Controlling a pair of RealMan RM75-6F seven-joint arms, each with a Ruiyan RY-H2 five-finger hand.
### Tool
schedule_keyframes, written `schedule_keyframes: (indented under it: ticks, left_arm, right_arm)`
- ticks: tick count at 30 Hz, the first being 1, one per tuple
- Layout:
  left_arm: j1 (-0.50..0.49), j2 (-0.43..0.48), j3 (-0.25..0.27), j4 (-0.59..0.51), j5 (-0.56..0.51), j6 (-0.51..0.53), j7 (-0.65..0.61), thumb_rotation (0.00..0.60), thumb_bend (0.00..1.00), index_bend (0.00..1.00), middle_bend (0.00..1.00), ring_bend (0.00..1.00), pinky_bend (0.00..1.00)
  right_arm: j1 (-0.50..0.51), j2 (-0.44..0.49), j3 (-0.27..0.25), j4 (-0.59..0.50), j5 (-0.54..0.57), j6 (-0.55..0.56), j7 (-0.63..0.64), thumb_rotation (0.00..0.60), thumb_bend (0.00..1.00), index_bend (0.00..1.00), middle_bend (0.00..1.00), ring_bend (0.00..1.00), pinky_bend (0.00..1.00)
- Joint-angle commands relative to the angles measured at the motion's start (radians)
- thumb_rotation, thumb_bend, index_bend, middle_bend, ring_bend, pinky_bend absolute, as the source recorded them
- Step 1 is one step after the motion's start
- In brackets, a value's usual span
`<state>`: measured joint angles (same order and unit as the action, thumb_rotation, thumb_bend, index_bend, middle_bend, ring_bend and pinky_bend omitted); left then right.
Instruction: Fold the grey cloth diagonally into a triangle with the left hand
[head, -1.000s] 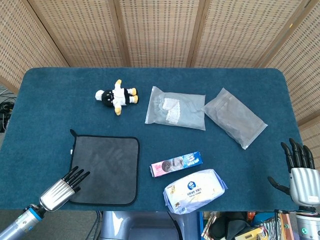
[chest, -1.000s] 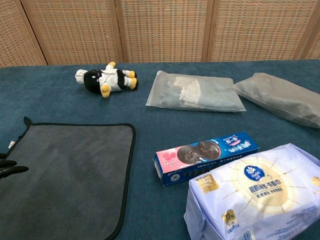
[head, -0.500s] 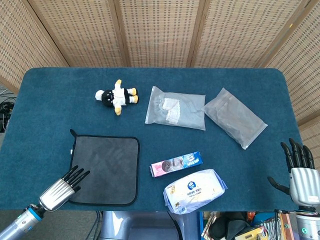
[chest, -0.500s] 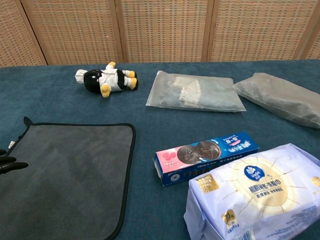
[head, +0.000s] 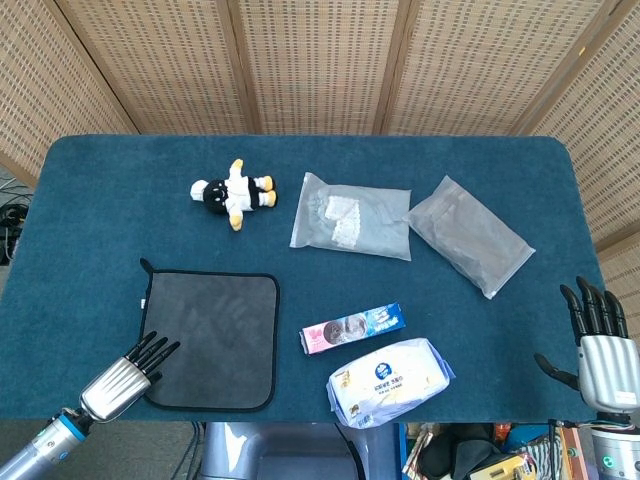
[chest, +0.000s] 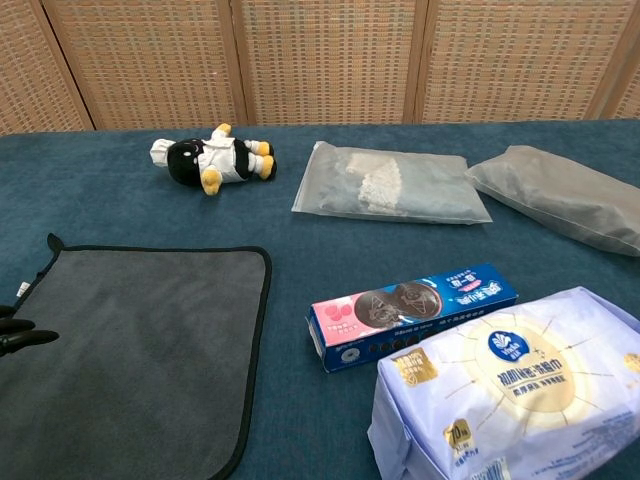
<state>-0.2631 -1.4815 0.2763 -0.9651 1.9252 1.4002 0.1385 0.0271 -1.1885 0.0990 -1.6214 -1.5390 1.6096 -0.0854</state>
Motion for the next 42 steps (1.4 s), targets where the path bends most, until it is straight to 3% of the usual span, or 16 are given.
schedule_keyframes:
  ticks: [1,12,18,27,42]
  left_arm:
    - [-0.001,-0.001,0.000,-0.002,-0.001,0.000,-0.003,0.600,0.50,0.60,0.00,0.00,0.00]
    - [-0.013,0.005,-0.027,-0.027,-0.009,0.034,-0.030,0.600,0.50,0.61,0.00,0.00,0.00]
    - [-0.056,0.014,-0.069,-0.075,-0.009,0.037,-0.012,0.600,0.50,0.62,0.00,0.00,0.00]
    - [-0.162,0.004,-0.133,-0.146,0.009,-0.023,0.055,0.600,0.50,0.63,0.00,0.00,0.00]
    - [-0.291,-0.045,-0.224,-0.161,-0.055,-0.165,0.106,0.600,0.50,0.63,0.00,0.00,0.00]
  right_arm:
    - [0.000,0.000,0.000,0.000,-0.001,0.001,-0.001,0.600,0.00,0.00,0.00,0.00,0.00]
    - [0.001,-0.003,-0.002,0.000,-0.003,-0.002,-0.004,0.600,0.00,0.00,0.00,0.00,0.00]
    - [0.003,-0.004,0.000,0.002,0.000,-0.005,-0.002,0.600,0.00,0.00,0.00,0.00,0.00]
    - [0.005,-0.003,0.001,0.006,0.007,-0.013,0.007,0.600,0.00,0.00,0.00,0.00,0.00]
    - [0.011,-0.004,0.002,0.019,0.023,-0.033,0.028,0.600,0.00,0.00,0.00,0.00,0.00]
